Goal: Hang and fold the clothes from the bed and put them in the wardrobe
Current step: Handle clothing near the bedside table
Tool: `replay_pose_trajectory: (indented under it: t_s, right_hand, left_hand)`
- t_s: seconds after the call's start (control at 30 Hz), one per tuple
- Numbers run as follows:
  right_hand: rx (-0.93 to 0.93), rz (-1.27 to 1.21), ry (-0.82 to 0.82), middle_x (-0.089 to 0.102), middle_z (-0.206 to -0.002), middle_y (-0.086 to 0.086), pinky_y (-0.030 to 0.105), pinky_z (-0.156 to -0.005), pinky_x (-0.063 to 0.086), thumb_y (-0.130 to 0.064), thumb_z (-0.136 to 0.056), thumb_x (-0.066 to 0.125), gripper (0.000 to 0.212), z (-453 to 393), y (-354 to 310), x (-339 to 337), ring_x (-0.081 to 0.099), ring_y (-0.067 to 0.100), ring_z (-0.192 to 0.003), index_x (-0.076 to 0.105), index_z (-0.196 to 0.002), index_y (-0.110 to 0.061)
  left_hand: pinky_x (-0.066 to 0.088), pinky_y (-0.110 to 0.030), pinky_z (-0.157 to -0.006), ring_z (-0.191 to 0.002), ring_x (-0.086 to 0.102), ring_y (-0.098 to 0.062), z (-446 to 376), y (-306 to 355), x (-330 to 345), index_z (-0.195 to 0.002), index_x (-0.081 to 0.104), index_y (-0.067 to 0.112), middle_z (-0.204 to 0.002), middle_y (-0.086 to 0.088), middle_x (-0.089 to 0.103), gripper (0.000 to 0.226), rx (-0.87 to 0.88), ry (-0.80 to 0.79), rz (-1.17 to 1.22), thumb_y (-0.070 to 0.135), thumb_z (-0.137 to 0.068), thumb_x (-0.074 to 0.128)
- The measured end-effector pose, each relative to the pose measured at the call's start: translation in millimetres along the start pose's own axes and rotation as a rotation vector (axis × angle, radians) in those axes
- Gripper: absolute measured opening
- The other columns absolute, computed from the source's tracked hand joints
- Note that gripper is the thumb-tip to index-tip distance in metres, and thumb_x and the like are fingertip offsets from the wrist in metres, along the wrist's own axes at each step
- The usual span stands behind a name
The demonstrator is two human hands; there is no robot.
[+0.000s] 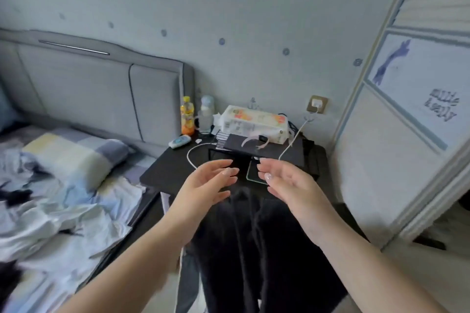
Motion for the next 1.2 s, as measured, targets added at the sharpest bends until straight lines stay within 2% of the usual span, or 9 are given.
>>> replay_pose_trajectory:
  t_s: [0.27,0.4,0.63,0.77,0.93,1.1,1.2]
  right_hand:
    - [0.158,-0.245,-0.304,0.068,-0.113,-0.004,0.032,-0.097,0.048,-0.013,-0.095,0.052,0.024,1.3,-3.7,236.9,0.062,0.006,-0.108,0.065,-0.111,-0.025]
    - [0.227,-0.275,-0.496,0.066,-0.116,0.001,0.034,-0.099,0.045,-0.011,-0.095,0.051,0.022,8.5,-8.9,349.9,0.060,0.011,-0.112,0.063,-0.111,-0.022]
    - [0.269,-0.204,-0.856,0.067,-0.112,-0.001,0.032,-0.094,0.047,-0.011,-0.093,0.055,0.020,29.3,-14.3,517.3,0.062,0.011,-0.108,0.065,-0.105,-0.024]
    - [0.282,-0.149,-0.987,0.068,-0.112,-0.003,0.032,-0.094,0.049,-0.014,-0.093,0.055,0.020,29.0,-11.7,583.1,0.063,0.010,-0.107,0.065,-0.107,-0.025]
    - [0.292,-0.113,-1.079,0.068,-0.113,-0.006,0.033,-0.095,0.049,-0.015,-0.094,0.056,0.021,-3.4,-2.9,655.6,0.063,0.008,-0.107,0.065,-0.109,-0.027]
    - [0.422,-0.114,-1.051,0.068,-0.114,-0.002,0.037,-0.099,0.047,-0.013,-0.095,0.053,0.021,-74.3,24.3,724.5,0.063,0.011,-0.109,0.066,-0.109,-0.021]
    - [0.490,-0.105,-1.006,0.068,-0.113,0.002,0.036,-0.097,0.047,-0.012,-0.095,0.054,0.020,-114.4,47.4,764.6,0.063,0.014,-0.108,0.065,-0.109,-0.018]
  left_hand:
    - [0.048,-0.043,-0.096,-0.095,0.067,-0.014,93.4,-19.2,-221.7,-0.105,0.066,0.020,-0.102,-0.001,0.073,0.017,-0.087,0.330,0.025,0.023,-0.088,0.068]
    - [0.049,-0.040,-0.095,-0.099,0.066,-0.016,151.1,-28.2,-319.8,-0.110,0.064,0.017,-0.105,-0.001,0.072,0.020,-0.130,0.542,0.073,0.020,-0.090,0.065]
    - [0.052,-0.034,-0.091,-0.099,0.067,-0.012,247.5,-50.5,-445.8,-0.111,0.064,0.018,-0.105,0.001,0.073,0.019,-0.164,0.903,0.123,0.022,-0.093,0.058]
    - [0.053,-0.033,-0.090,-0.096,0.068,-0.011,272.1,-68.3,-493.6,-0.110,0.064,0.020,-0.101,0.004,0.074,0.019,-0.194,1.034,0.166,0.026,-0.092,0.061]
    - [0.053,-0.033,-0.089,-0.097,0.068,-0.011,264.0,-90.8,-558.0,-0.111,0.064,0.020,-0.101,0.005,0.074,0.022,-0.242,1.118,0.213,0.029,-0.091,0.062]
    - [0.052,-0.026,-0.077,-0.101,0.066,-0.013,216.6,-119.7,-630.9,-0.108,0.065,0.021,-0.102,0.004,0.073,0.017,-0.345,1.175,0.262,0.027,-0.092,0.061]
    - [0.051,-0.026,-0.078,-0.101,0.066,-0.011,186.0,-137.5,-673.9,-0.107,0.064,0.022,-0.103,0.004,0.071,0.014,-0.411,1.187,0.282,0.025,-0.094,0.059]
Point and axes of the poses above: each hand's wrist, its own z-axis away from the middle knuckle, its own x-axis out of the palm, y = z × x, the point moved 4 cm from there along -z, towards the middle knuckle
